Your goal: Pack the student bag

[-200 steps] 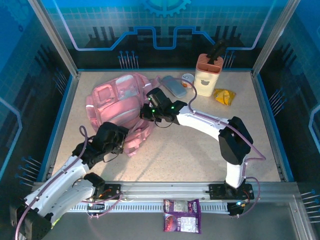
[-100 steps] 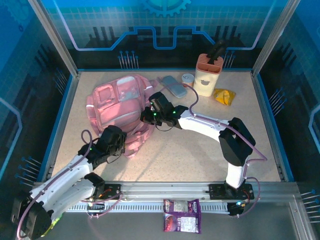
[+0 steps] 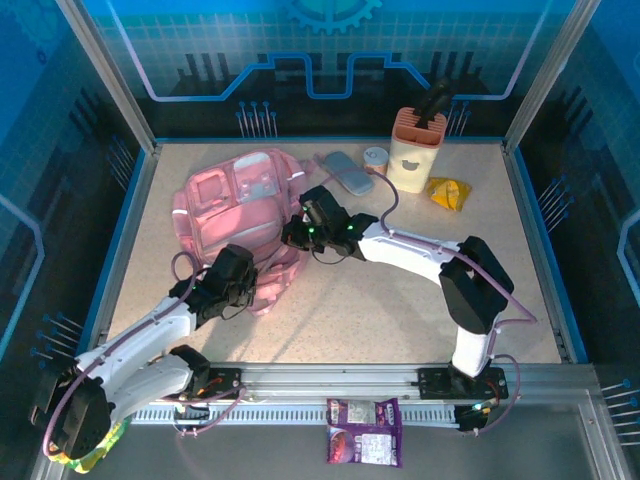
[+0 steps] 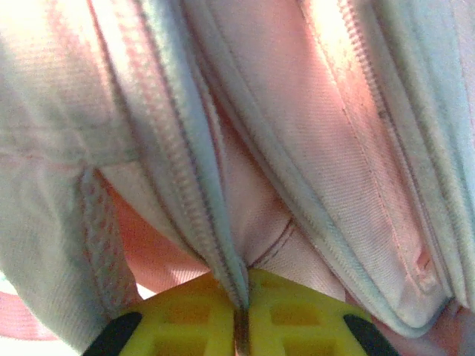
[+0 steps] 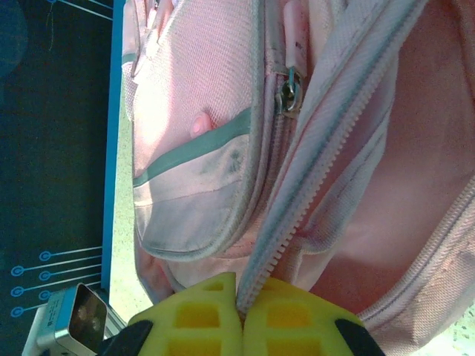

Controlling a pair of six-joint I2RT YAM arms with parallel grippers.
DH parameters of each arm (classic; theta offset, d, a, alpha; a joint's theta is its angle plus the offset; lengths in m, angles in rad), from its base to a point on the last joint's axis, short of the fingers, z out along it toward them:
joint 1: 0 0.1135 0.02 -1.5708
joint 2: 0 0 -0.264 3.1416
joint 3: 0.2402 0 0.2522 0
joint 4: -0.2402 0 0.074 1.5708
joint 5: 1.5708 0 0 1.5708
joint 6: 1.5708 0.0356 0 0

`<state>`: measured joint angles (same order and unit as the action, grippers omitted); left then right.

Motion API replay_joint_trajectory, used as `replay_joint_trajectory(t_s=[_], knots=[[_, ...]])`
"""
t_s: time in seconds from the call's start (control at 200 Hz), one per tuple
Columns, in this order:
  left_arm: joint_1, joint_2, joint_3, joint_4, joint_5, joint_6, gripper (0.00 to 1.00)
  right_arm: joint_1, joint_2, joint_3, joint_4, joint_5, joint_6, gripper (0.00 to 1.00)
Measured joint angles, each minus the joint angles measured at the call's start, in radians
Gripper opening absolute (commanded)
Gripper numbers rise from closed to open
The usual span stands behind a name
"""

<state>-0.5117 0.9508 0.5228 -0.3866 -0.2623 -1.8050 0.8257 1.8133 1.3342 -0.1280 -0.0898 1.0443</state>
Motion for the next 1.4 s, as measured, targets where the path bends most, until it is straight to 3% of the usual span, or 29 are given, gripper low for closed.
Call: replay_joint_trajectory(t_s=[0.145, 0.37, 0.63, 0.905, 1.236, 1.401], knots=[[0.034, -0.050, 0.002, -0.027, 0.011, 0.035, 0.00, -0.002, -0.026, -0.069, 0.064, -0.033, -0.043, 0.17], [0.105, -0.130, 0.004, -0.088, 0.051, 0.126, 0.00, -0.002, -0.062, -0.180, 0.221, -0.205, -0.204, 0.40], [0.165, -0.134, 0.029, -0.120, 0.124, 0.217, 0.00, 0.015, -0.098, -0.277, 0.343, -0.390, -0.397, 0.56], [0.175, -0.135, 0.039, -0.133, 0.148, 0.245, 0.00, 0.077, -0.090, -0.299, 0.350, -0.338, -0.547, 0.68], [0.175, -0.135, 0.048, -0.140, 0.148, 0.263, 0.00, 0.079, 0.000, -0.166, 0.302, -0.254, -0.655, 0.80], [0.175, -0.135, 0.049, -0.141, 0.148, 0.264, 0.00, 0.086, 0.031, -0.130, 0.293, -0.251, -0.698, 0.82]])
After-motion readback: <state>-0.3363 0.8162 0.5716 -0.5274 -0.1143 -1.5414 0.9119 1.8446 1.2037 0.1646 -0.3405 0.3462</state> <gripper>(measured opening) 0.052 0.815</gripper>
